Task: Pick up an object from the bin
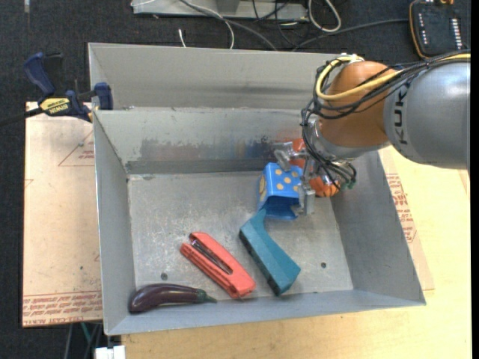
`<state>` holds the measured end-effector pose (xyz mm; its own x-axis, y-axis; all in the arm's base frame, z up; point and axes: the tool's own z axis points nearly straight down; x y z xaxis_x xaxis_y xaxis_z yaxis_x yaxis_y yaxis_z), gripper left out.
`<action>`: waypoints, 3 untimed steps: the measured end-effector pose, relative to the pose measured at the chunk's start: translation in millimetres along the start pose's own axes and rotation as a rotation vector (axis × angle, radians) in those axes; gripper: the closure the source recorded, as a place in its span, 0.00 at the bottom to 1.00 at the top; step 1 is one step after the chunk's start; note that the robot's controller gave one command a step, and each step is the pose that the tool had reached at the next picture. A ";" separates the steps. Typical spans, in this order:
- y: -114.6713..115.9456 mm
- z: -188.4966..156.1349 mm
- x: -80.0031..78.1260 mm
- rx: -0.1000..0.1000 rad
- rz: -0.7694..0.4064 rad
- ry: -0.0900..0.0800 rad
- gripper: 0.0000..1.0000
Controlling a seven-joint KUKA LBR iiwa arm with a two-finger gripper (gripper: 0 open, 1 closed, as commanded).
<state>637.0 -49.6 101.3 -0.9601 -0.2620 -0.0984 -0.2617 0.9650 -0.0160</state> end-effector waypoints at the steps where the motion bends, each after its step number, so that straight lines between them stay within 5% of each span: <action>1: -0.6 -1.5 -1.5 0.002 0.001 -0.007 1.00; 3: -0.6 -1.4 -1.5 0.002 0.001 -0.007 1.00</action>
Offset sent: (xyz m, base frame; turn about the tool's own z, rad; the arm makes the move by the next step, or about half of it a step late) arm 0.0000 0.0000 0.0000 0.0000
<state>638.4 -49.8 102.9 -0.9597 -0.2606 -0.1051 -0.2603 0.9654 -0.0177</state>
